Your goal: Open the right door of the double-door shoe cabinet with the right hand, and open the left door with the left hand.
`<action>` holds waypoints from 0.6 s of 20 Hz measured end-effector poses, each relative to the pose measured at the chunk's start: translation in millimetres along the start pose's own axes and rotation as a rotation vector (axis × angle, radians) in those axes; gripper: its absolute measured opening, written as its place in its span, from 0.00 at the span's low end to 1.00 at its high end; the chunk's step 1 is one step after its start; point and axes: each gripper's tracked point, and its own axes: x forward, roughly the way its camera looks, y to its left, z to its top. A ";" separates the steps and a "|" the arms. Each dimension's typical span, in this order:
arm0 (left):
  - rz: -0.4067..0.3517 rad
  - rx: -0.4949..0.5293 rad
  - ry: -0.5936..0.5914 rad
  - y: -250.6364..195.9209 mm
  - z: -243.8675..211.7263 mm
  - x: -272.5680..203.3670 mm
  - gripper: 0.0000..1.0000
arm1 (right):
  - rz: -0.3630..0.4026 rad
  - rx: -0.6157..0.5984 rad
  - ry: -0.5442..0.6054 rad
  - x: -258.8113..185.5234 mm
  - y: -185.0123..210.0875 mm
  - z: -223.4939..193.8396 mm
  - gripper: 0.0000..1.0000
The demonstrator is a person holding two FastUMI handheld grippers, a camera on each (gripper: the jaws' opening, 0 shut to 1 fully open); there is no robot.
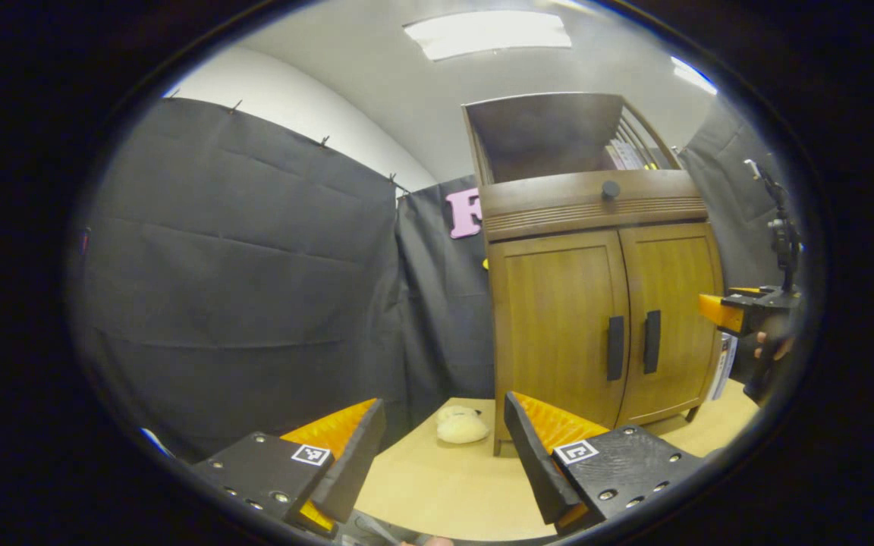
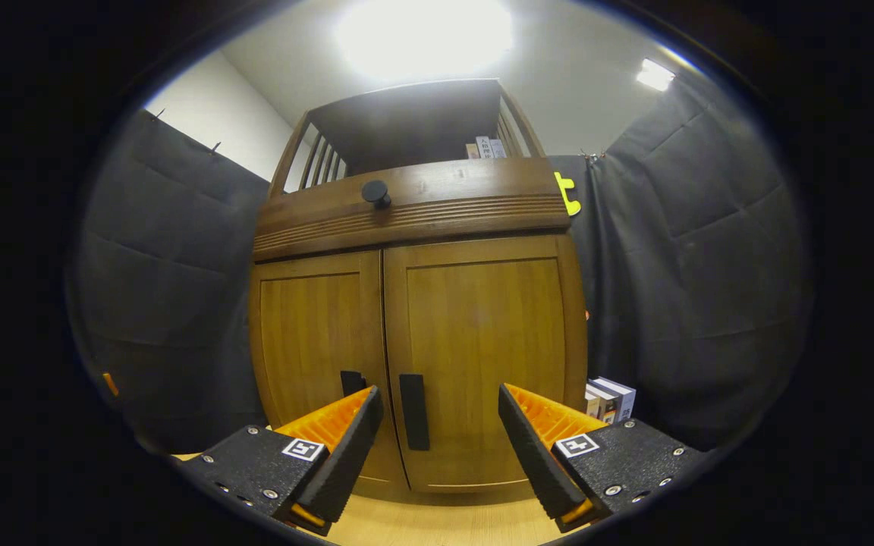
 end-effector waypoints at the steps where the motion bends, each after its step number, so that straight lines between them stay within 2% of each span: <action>1: 0.013 0.002 0.001 6.8 0.4 -1.3 0.96 | 0.001 0.001 0.000 5.1 2.3 -1.3 0.94; 2: 0.026 0.005 0.002 5.7 -1.4 -4.2 0.85 | 0.004 0.004 -0.001 11.5 4.8 -1.7 0.94; 6: 0.076 0.012 0.005 25.7 -1.3 -14.3 0.90 | 0.016 0.016 0.015 34.0 15.1 -8.4 0.94; 9: 0.108 0.019 0.006 35.8 -0.7 -14.4 0.91 | 0.024 0.023 0.029 48.6 17.8 -20.1 0.94; 10: 0.118 0.022 0.007 38.3 0.0 -13.1 0.96 | 0.027 0.020 0.037 54.9 19.2 -25.2 0.94; 12: 0.139 0.026 0.009 45.3 0.2 -16.5 0.96 | 0.026 0.017 0.050 69.9 22.5 -27.4 0.94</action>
